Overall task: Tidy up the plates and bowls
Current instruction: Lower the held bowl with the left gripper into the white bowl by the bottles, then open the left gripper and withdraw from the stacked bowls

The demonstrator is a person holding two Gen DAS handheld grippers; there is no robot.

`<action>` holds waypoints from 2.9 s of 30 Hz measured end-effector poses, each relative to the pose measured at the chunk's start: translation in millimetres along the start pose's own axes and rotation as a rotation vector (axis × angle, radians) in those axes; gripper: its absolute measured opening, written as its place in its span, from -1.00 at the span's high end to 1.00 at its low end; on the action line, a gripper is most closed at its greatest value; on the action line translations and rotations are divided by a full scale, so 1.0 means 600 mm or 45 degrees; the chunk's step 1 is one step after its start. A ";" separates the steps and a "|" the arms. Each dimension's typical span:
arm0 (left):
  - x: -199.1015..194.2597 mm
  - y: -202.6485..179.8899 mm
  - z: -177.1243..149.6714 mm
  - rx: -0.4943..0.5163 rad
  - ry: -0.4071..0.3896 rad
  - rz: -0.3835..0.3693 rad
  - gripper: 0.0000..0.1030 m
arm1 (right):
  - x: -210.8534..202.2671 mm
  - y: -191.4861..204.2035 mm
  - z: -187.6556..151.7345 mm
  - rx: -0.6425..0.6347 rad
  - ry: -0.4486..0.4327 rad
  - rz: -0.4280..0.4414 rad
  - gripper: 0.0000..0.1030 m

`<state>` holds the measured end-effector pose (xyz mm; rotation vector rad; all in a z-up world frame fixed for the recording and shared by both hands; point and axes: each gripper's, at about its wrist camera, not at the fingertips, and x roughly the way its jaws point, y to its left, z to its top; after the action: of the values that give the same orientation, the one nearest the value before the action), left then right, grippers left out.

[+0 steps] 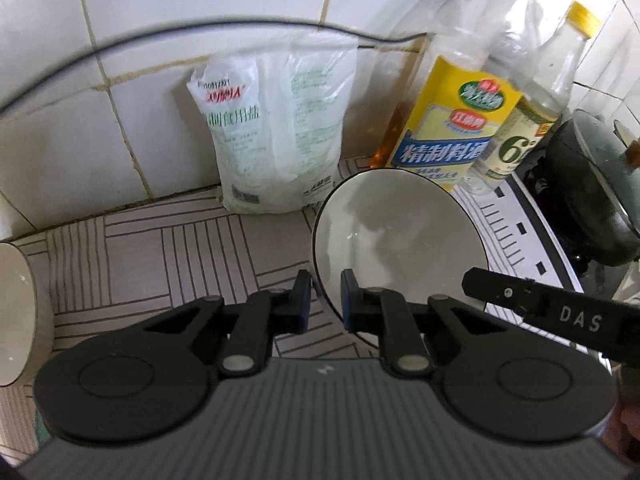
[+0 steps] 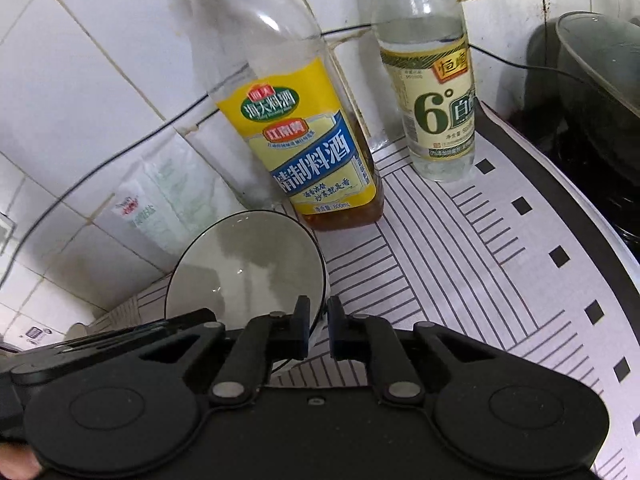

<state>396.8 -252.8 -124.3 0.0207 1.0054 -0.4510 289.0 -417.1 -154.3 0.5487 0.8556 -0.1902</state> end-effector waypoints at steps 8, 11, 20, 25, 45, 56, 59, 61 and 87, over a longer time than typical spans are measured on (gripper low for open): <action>-0.070 -0.027 -0.008 0.062 -0.041 -0.014 0.73 | -0.074 0.004 -0.010 0.015 -0.059 0.059 0.76; -0.100 -0.041 -0.021 0.086 -0.077 -0.012 0.73 | -0.104 0.004 -0.018 0.007 -0.076 0.065 0.75; -0.178 -0.076 -0.064 0.196 -0.185 0.027 0.73 | -0.179 -0.004 -0.062 0.005 -0.138 0.141 0.73; -0.197 -0.097 -0.092 0.274 -0.193 0.059 0.73 | -0.206 -0.016 -0.086 -0.003 -0.157 0.164 0.72; -0.114 -0.128 -0.151 0.270 0.030 0.006 0.73 | -0.199 -0.066 -0.141 -0.035 -0.116 0.054 0.71; -0.084 -0.127 -0.157 0.255 0.123 -0.003 0.73 | -0.189 -0.067 -0.149 -0.079 -0.103 0.000 0.71; -0.076 -0.124 -0.156 0.239 0.154 -0.008 0.73 | -0.186 -0.064 -0.150 -0.106 -0.104 -0.019 0.72; -0.070 -0.122 -0.155 0.225 0.170 -0.010 0.73 | -0.182 -0.062 -0.152 -0.124 -0.104 -0.035 0.72; -0.105 -0.099 -0.156 0.107 0.209 -0.140 0.52 | -0.208 -0.029 -0.169 -0.301 -0.143 -0.142 0.65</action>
<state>270.6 -263.7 -112.6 0.0790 1.1521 -0.5988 134.4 -385.1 -119.9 0.2668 0.7871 -0.2160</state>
